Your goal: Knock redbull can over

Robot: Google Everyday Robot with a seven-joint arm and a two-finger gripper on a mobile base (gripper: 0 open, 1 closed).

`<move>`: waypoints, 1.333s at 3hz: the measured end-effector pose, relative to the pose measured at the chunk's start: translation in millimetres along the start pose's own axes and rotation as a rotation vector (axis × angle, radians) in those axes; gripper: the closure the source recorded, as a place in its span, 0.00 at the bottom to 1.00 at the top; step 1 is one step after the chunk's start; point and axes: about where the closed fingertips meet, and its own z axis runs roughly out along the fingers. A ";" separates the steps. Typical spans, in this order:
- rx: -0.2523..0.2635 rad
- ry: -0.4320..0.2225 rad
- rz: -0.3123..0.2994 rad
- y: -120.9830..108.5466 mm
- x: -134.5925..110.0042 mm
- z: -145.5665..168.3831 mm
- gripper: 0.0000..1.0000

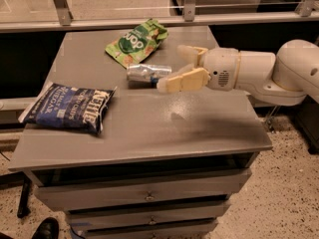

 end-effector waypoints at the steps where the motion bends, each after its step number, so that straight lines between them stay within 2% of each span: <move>1: 0.004 0.013 -0.038 1.2 0.2 -14.2 0.00; 2: 0.034 0.058 -0.111 -9.1 0.4 -46.6 0.00; 4: 0.095 0.221 -0.282 -42.8 -8.1 -156.7 0.00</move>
Offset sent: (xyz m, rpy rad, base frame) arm 0.0031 -0.1162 0.0021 -0.2081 -0.1862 -0.0675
